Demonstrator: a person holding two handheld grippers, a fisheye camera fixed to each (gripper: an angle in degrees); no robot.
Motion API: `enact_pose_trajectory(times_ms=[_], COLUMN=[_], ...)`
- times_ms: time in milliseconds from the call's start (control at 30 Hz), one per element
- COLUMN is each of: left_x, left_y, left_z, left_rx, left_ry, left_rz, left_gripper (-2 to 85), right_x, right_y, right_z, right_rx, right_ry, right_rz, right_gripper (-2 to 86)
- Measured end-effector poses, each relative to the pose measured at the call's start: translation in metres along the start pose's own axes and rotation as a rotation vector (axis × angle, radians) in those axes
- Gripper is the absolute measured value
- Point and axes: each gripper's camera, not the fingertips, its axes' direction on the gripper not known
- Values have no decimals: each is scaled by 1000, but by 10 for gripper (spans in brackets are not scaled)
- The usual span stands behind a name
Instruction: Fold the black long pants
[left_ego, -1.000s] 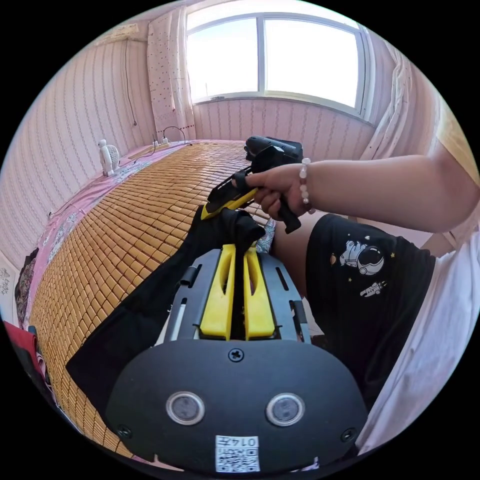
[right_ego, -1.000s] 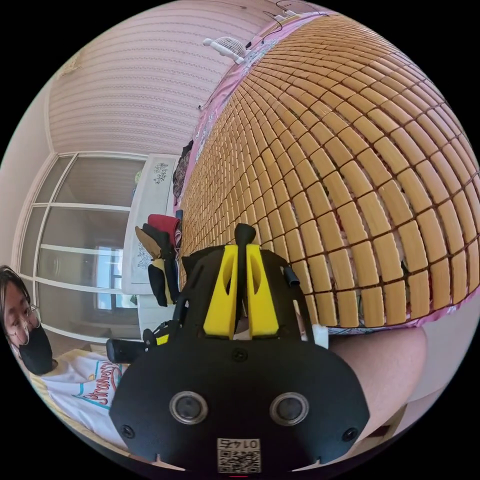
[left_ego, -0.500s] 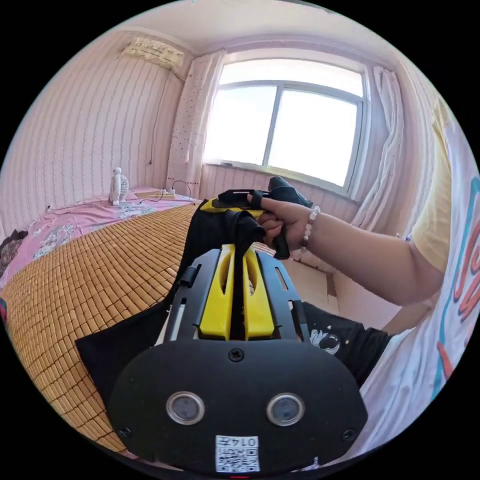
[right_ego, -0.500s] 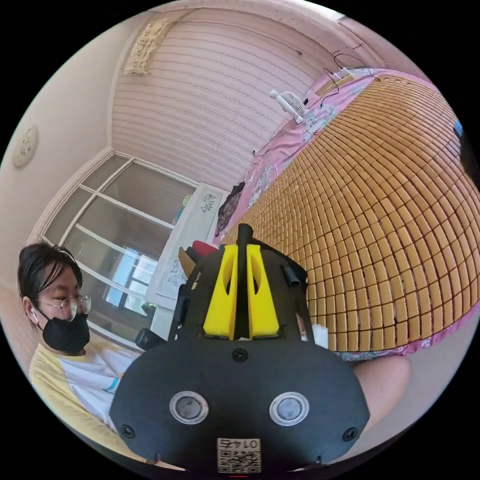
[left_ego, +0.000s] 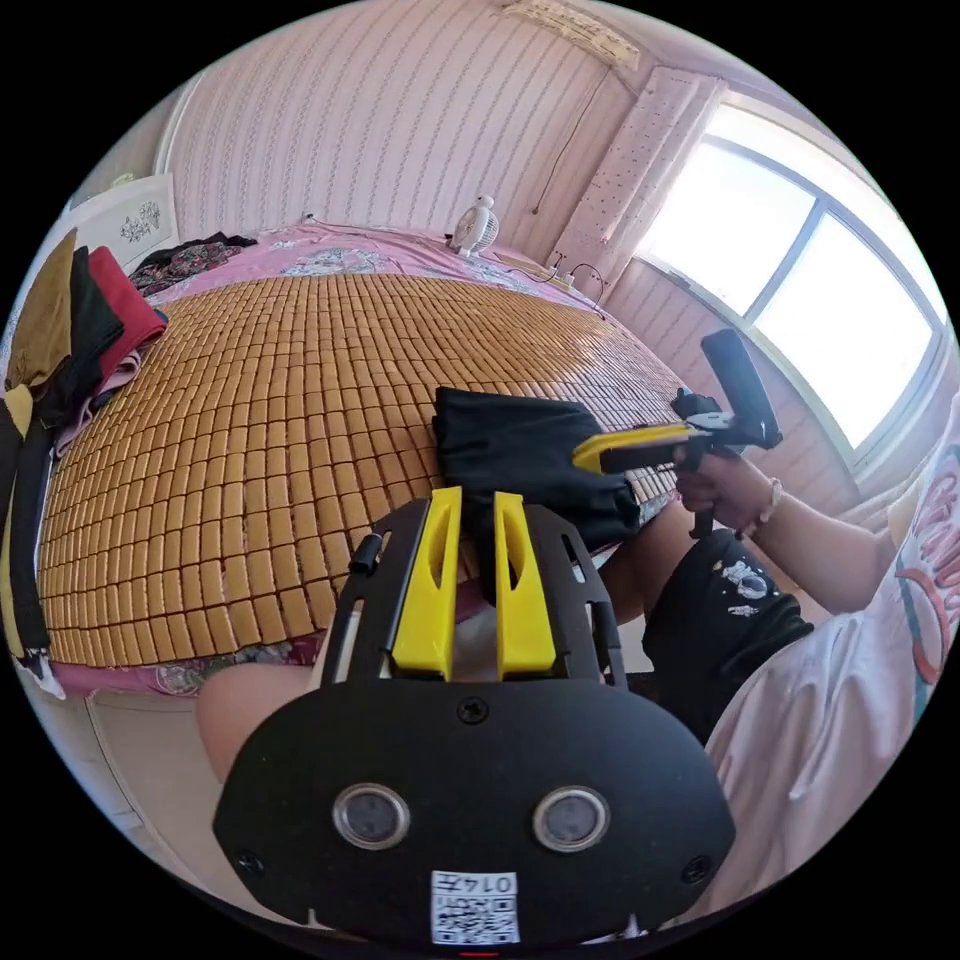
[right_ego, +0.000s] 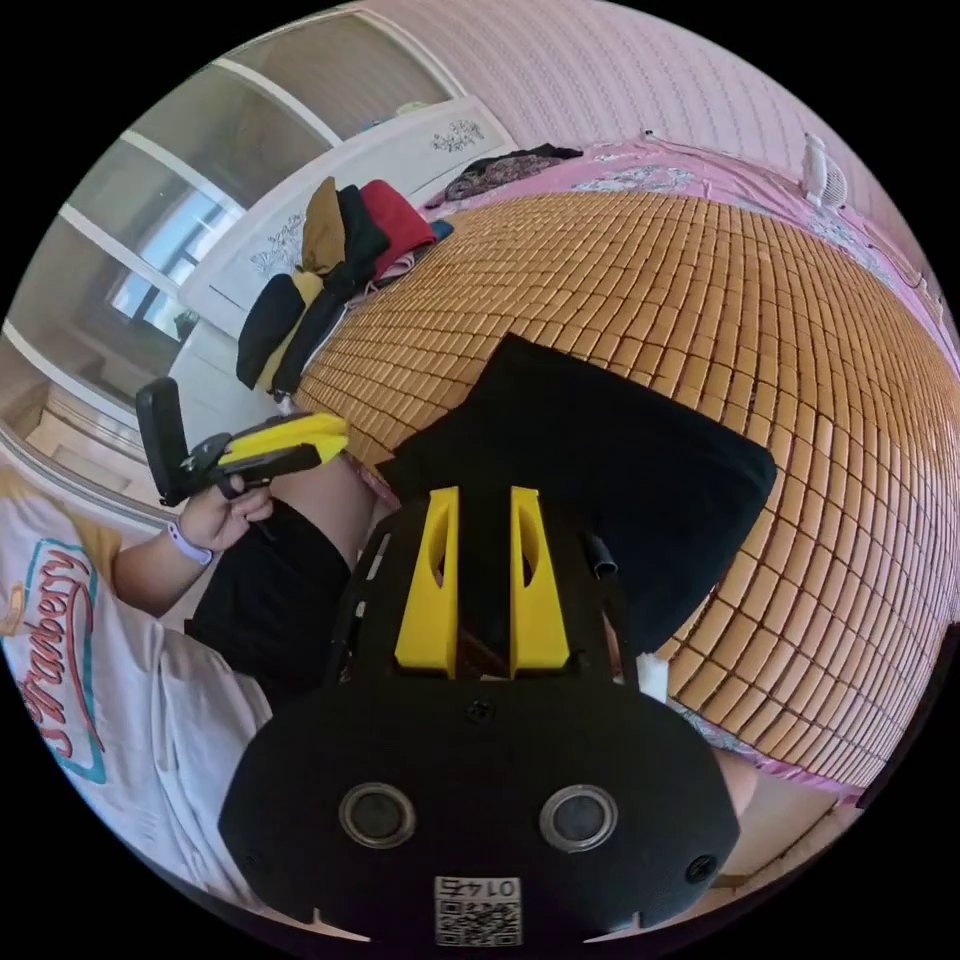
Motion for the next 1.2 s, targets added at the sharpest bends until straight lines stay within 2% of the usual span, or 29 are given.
enact_pose_trajectory(times_ms=[67,133,233,367,467,567,733,900,933,1067,1200], left_x=[3,7,13,24,35,35,17,-26,-30,-38,-31], left_y=[-14,-25,-34,-41,-47,-43,-60,-88,-91,-102,-105], left_z=[15,32,66,60,48,69,48,55,60,91,92], left_rx=[-21,-49,-218,-214,-188,-319,-196,-66,-69,-182,-218], left_ry=[26,22,-38,-80,-58,-89,34,105,112,188,98], left_rz=[-5,7,43,114,150,177,61,-115,-124,-162,-116], left_gripper=[65,65,65,45,7,3,36,112,116,123,77], right_x=[-27,-42,-57,-58,-42,-17,9,20,16,-12,-30], right_y=[12,20,16,-14,-37,-24,31,51,52,48,40], right_z=[31,43,42,13,6,-13,-32,-8,-3,8,7], right_rx=[-102,-97,-110,11,36,160,259,185,191,151,84], right_ry=[57,137,140,177,181,123,246,128,111,282,286], right_rz=[-71,-116,-142,-175,-93,82,295,414,401,334,284], right_gripper=[81,78,80,79,81,93,140,137,127,88,62])
